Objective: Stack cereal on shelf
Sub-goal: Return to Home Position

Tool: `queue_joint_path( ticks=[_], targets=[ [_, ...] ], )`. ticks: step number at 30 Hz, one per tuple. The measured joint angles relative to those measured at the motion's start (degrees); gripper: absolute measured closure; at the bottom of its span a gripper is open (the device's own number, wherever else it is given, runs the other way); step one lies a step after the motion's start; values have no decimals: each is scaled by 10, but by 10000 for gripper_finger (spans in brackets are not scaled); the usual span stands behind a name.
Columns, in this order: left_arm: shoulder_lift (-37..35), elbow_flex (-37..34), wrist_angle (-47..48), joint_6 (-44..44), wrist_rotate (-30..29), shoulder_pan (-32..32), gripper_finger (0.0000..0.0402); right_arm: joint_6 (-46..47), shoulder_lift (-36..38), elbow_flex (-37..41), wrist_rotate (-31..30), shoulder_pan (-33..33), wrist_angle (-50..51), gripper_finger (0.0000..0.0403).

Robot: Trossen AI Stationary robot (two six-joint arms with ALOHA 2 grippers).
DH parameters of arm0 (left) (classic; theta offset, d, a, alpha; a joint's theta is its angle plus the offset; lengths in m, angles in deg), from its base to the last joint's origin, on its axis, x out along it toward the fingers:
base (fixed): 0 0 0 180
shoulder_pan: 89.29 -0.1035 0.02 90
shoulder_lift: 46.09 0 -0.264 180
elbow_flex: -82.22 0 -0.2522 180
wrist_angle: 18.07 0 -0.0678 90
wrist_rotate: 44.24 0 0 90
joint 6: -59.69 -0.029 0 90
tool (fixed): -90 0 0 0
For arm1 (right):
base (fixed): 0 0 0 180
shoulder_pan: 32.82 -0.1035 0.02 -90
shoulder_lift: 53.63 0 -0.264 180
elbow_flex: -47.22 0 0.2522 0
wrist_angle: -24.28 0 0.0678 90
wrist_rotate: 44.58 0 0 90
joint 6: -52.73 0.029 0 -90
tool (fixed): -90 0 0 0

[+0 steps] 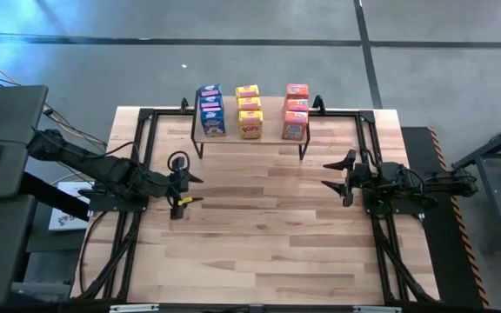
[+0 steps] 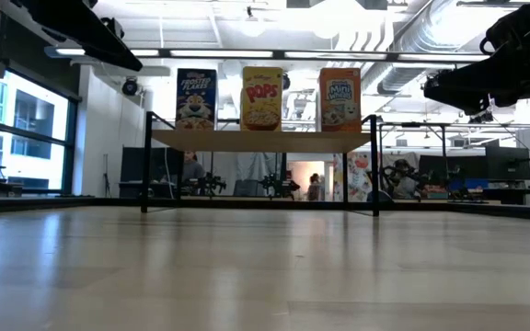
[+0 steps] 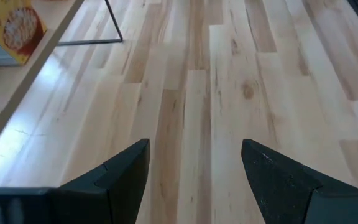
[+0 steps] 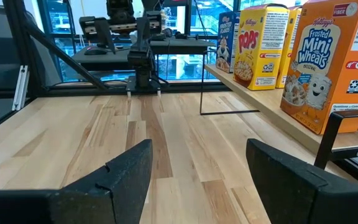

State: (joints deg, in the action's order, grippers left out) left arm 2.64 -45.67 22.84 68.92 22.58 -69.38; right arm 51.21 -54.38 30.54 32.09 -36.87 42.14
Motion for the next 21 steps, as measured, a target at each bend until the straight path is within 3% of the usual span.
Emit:
queue_joint_path(
  ticks=[16, 21],
  targets=[
    [-9, -3, 17, -49, -4, -1, 156, 0, 0, 0, 0, 0, 0, 151],
    [-63, -74, -63, -49, -5, -3, 156, 0, 0, 0, 0, 0, 0, 151]
  ],
)
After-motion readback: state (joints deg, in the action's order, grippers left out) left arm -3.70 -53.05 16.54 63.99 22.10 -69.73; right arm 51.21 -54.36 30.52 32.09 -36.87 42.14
